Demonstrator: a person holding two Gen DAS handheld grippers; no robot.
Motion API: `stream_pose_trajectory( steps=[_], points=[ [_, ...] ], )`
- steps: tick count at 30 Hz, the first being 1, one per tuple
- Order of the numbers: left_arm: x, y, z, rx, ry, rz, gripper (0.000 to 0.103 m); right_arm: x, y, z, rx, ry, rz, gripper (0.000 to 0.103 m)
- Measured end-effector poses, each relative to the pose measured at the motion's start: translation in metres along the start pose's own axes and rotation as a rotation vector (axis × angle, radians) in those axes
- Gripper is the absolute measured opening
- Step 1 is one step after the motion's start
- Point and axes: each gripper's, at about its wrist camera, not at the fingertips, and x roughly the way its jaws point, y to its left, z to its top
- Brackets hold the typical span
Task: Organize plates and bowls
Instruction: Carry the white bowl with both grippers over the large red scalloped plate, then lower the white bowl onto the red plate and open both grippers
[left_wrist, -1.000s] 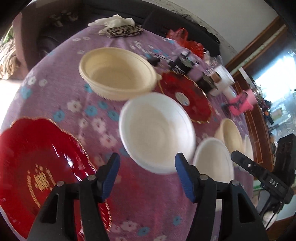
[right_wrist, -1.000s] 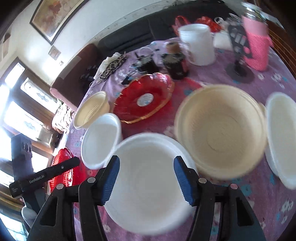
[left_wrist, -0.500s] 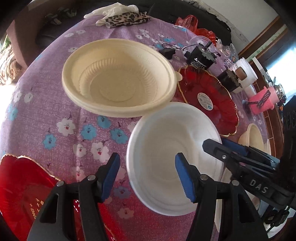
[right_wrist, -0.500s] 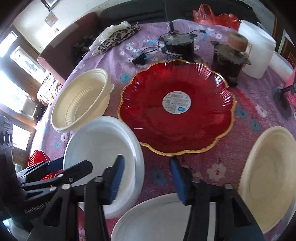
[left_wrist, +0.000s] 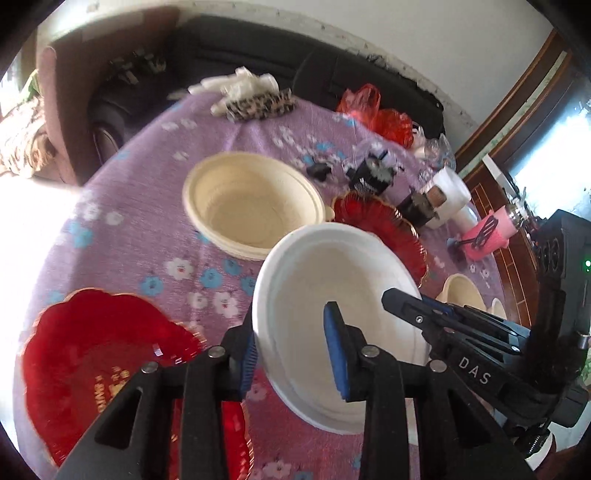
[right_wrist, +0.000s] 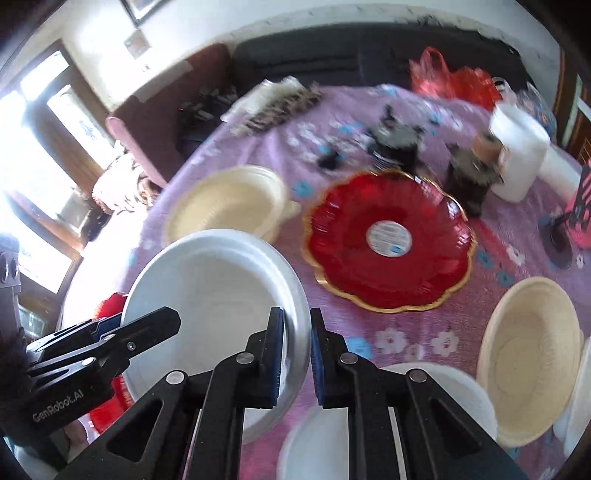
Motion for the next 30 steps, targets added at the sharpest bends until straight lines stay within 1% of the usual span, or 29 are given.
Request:
stream_pose_trajectory(
  steps=[1, 4, 6, 8, 10, 13, 19, 21, 22, 23, 24, 27, 29, 30],
  points=[
    [-0.008, 0.004, -0.003, -0.004, -0.019, 0.008, 0.035, -0.004, 0.008, -0.002, -0.011, -0.006, 0.013, 0.015],
    [-0.041, 0.027, -0.016, -0.028, -0.084, 0.055, 0.036, -0.007, 0.039, -0.01, -0.051, -0.007, 0.056, 0.015],
    [-0.051, 0.043, -0.023, -0.05, -0.1, 0.076, 0.036, -0.001, 0.062, -0.014, -0.079, 0.004, 0.082, 0.016],
    [-0.057, 0.061, -0.031, -0.082, -0.104, 0.093, 0.036, 0.007, 0.085, -0.023, -0.103, 0.022, 0.099, 0.016],
    [-0.057, 0.081, -0.037, -0.116, -0.098, 0.114, 0.036, 0.021, 0.1, -0.027, -0.115, 0.043, 0.108, 0.016],
    [-0.055, 0.108, -0.048, -0.17, -0.081, 0.132, 0.036, 0.041, 0.125, -0.04, -0.143, 0.079, 0.101, 0.016],
    [-0.046, 0.139, -0.061, -0.223, -0.061, 0.144, 0.042, 0.07, 0.149, -0.056, -0.162, 0.124, 0.092, 0.016],
    [-0.044, 0.144, -0.064, -0.227, -0.055, 0.14, 0.046, 0.075, 0.154, -0.058, -0.172, 0.118, 0.085, 0.018],
    [-0.043, 0.146, -0.066, -0.23, -0.051, 0.135, 0.05, 0.073, 0.155, -0.06, -0.172, 0.108, 0.082, 0.018],
    [-0.041, 0.147, -0.066, -0.232, -0.047, 0.128, 0.053, 0.073, 0.156, -0.061, -0.173, 0.101, 0.083, 0.018],
    [-0.04, 0.148, -0.066, -0.231, -0.045, 0.125, 0.053, 0.075, 0.157, -0.061, -0.177, 0.1, 0.084, 0.02],
    [-0.041, 0.149, -0.068, -0.232, -0.046, 0.118, 0.059, 0.073, 0.157, -0.061, -0.164, 0.087, 0.092, 0.024],
    [-0.043, 0.149, -0.069, -0.233, -0.052, 0.11, 0.064, 0.068, 0.151, -0.059, -0.144, 0.073, 0.106, 0.032],
    [-0.044, 0.149, -0.07, -0.233, -0.054, 0.111, 0.065, 0.067, 0.148, -0.058, -0.134, 0.07, 0.108, 0.034]
  ],
)
